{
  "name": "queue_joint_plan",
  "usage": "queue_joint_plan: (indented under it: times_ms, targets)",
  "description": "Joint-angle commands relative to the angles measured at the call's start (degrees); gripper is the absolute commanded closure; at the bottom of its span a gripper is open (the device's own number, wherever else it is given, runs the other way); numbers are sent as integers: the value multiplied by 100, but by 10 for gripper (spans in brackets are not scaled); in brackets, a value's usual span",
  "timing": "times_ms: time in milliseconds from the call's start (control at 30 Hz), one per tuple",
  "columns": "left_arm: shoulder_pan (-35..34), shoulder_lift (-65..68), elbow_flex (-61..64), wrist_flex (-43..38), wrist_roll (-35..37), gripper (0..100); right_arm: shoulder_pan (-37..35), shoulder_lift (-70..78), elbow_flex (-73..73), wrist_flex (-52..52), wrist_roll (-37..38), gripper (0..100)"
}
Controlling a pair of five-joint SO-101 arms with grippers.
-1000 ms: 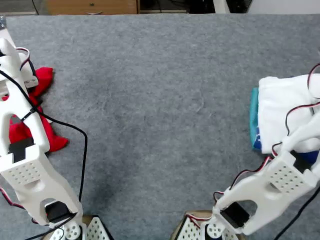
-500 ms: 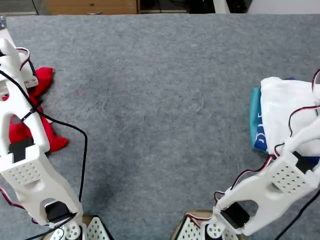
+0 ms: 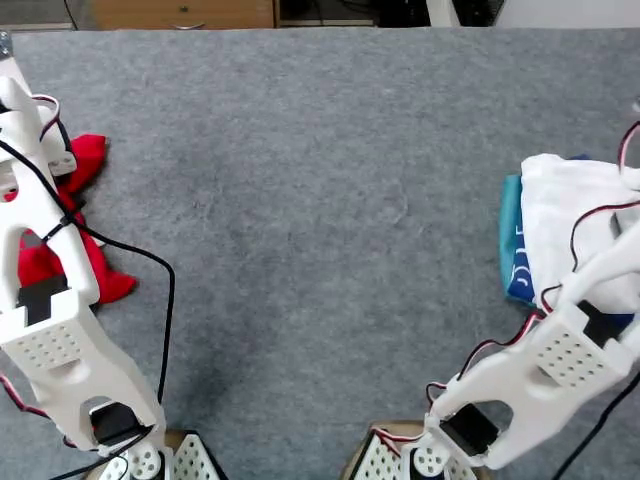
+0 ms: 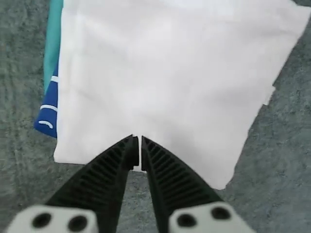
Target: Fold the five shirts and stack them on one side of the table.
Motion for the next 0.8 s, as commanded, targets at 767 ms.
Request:
queue_joint_plan:
  times_ms: [767]
  targets:
    - [-79, -1262, 492, 70, -765, 981, -1385, -2097, 2273, 79, -492, 997]
